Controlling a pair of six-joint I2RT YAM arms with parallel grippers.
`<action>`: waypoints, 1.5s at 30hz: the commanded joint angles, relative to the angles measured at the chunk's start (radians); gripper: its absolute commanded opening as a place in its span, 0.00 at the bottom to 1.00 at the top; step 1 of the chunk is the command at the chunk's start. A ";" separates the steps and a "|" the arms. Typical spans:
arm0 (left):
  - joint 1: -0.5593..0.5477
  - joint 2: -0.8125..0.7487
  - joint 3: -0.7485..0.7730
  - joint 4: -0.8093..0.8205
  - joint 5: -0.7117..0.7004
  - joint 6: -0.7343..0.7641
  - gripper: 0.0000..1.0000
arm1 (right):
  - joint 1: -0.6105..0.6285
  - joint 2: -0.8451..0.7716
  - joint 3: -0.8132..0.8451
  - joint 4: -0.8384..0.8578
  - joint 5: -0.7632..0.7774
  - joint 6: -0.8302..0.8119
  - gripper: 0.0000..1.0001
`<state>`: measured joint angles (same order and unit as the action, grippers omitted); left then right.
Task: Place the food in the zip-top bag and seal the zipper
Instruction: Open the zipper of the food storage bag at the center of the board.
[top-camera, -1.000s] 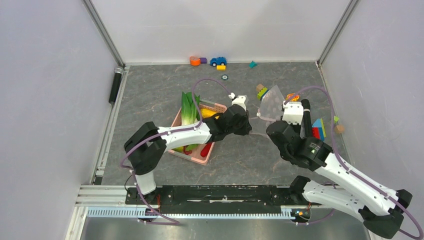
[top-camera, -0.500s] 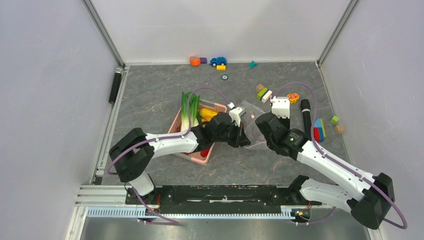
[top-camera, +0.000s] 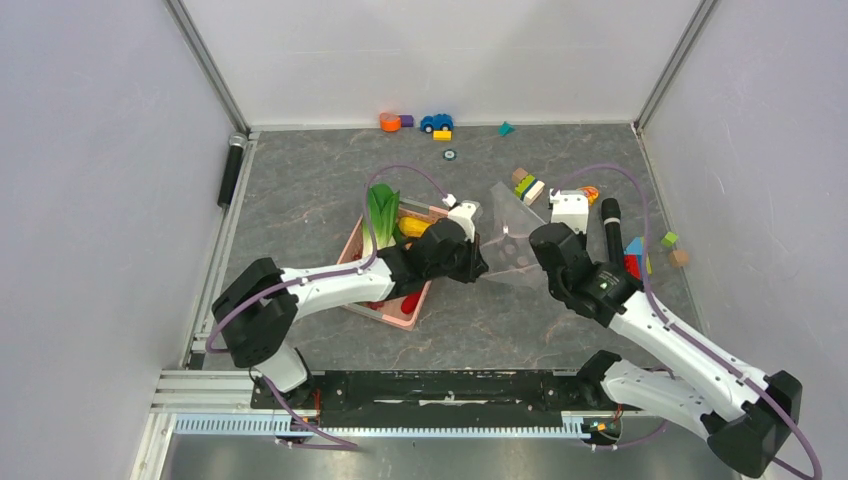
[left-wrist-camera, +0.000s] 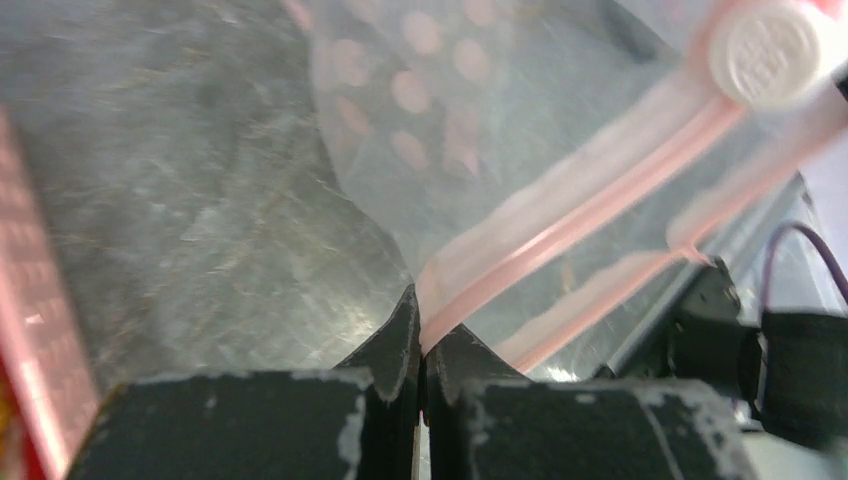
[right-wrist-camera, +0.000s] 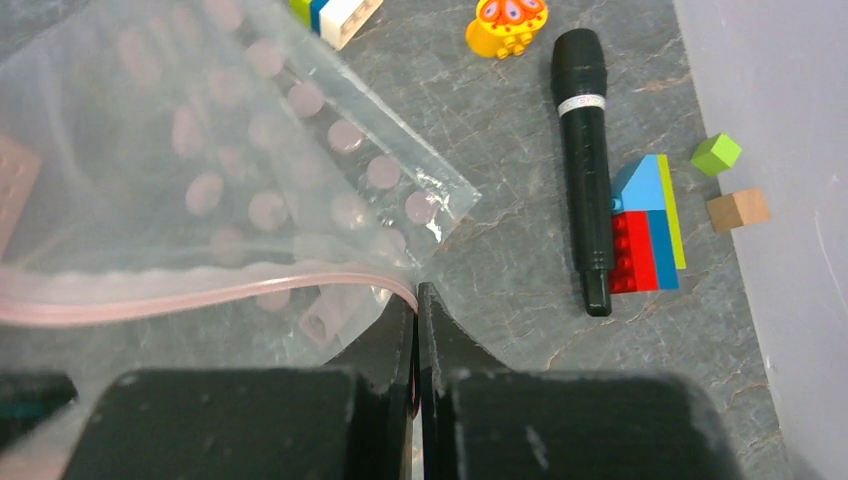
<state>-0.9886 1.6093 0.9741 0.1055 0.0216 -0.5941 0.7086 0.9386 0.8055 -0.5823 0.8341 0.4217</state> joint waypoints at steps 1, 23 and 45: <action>0.030 0.032 0.108 -0.291 -0.305 -0.037 0.02 | -0.018 -0.063 0.053 -0.126 -0.062 -0.027 0.00; 0.047 0.007 0.069 -0.020 0.226 0.074 0.77 | -0.019 0.023 -0.034 0.064 -0.380 -0.008 0.00; 0.047 0.111 0.214 -0.173 0.019 0.014 0.02 | -0.018 -0.043 -0.080 0.184 -0.401 -0.118 0.16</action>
<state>-0.9421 1.7149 1.1530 -0.0811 -0.0208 -0.5835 0.6926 0.8871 0.7174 -0.4500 0.3840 0.3733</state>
